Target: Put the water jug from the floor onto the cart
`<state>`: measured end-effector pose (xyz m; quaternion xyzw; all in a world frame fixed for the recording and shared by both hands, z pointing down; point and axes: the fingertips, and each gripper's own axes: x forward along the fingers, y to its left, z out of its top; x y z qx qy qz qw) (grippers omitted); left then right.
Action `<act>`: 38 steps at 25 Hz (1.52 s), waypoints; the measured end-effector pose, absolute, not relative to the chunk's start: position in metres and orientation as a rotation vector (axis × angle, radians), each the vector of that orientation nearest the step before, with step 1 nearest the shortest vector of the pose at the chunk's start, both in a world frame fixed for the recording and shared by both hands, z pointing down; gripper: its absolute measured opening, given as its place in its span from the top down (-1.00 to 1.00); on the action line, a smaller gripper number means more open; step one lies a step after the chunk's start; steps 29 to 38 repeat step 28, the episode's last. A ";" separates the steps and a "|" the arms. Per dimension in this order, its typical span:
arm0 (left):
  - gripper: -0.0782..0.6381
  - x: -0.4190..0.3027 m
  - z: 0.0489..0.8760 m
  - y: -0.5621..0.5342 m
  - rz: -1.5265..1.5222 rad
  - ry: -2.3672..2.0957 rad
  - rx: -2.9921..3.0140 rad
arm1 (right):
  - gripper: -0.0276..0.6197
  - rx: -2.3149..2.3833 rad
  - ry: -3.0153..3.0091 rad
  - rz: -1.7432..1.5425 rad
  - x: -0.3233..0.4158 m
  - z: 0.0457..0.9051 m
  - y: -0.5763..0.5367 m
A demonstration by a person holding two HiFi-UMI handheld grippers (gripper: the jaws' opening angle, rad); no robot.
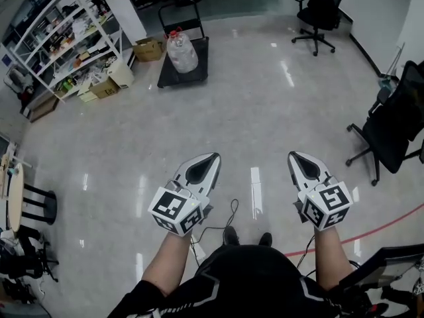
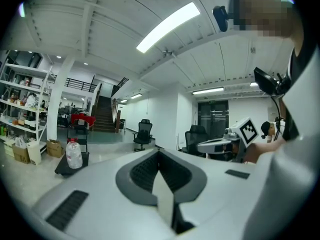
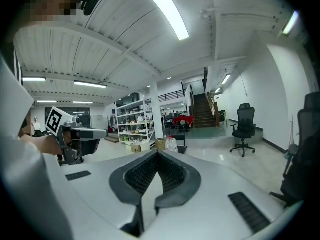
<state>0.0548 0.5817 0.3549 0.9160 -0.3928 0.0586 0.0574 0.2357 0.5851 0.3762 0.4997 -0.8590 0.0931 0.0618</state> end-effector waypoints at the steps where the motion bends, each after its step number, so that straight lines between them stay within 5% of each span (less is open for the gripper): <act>1: 0.78 0.058 0.357 0.583 0.178 -1.191 2.774 | 0.91 1.513 -2.587 0.268 0.240 0.377 0.587; 38: 0.78 0.060 0.330 0.603 0.114 -1.210 2.800 | 0.91 1.493 -2.609 0.170 0.229 0.339 0.600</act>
